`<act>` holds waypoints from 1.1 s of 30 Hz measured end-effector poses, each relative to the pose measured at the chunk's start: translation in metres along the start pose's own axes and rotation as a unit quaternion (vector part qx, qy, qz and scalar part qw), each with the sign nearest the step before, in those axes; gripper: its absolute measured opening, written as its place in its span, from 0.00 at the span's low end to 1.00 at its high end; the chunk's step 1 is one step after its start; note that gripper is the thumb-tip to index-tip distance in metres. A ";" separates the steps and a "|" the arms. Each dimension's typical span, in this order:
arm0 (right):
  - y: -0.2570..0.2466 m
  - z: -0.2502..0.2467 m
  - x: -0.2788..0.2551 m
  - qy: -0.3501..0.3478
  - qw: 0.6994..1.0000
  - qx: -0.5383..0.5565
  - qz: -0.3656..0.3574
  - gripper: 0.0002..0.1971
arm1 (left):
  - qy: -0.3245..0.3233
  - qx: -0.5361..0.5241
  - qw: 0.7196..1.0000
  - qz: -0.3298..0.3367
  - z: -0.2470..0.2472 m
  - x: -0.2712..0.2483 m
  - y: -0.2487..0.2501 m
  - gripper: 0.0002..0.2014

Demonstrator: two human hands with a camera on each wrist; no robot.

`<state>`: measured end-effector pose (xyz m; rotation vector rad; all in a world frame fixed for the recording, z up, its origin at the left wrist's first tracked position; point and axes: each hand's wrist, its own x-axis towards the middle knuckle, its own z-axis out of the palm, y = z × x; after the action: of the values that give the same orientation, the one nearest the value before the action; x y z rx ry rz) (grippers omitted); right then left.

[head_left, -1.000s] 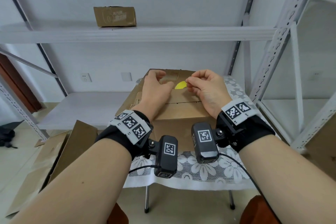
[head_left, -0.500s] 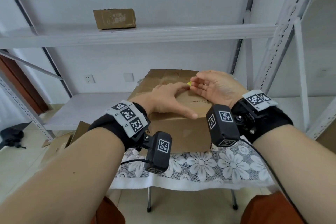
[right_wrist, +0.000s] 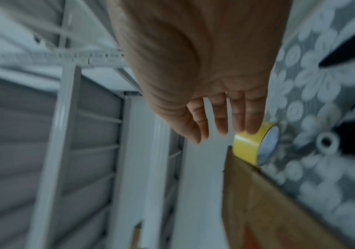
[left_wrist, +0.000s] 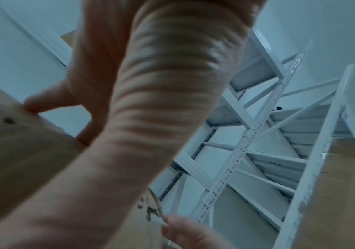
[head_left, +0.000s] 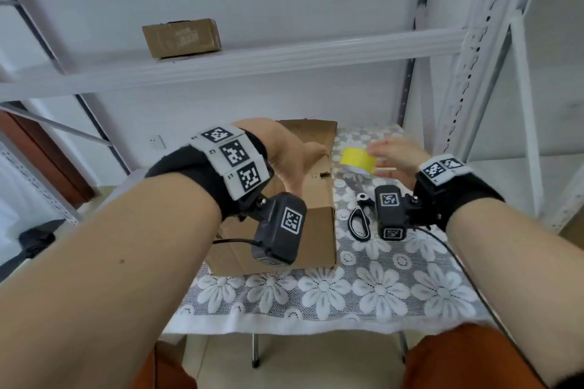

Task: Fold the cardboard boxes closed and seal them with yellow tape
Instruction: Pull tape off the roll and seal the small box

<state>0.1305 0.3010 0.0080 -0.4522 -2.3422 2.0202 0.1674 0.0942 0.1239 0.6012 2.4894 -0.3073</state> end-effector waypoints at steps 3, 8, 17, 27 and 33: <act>0.020 -0.002 0.028 0.043 0.951 -0.306 -0.023 0.21 | -0.018 -0.039 0.999 -0.007 0.001 0.002 0.003 0.64; 0.047 0.009 0.055 -0.007 0.890 -0.454 0.030 0.41 | -0.017 -0.065 0.998 -0.017 -0.001 0.004 0.007 0.62; 0.059 0.020 0.055 0.032 0.971 -0.238 -0.009 0.09 | -0.023 -0.121 0.992 -0.008 0.002 0.007 0.003 0.61; -0.019 0.033 -0.033 -0.036 0.869 0.493 0.019 0.22 | 0.114 -0.322 0.936 0.088 0.046 0.014 -0.025 0.57; -0.059 0.055 -0.072 -0.048 0.830 0.555 -0.002 0.27 | 0.288 -0.519 0.800 0.086 0.061 0.019 -0.020 0.40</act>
<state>0.1762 0.2246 0.0690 -0.2534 -0.8025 2.9192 0.1718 0.0625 0.0646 0.4426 2.5757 1.4303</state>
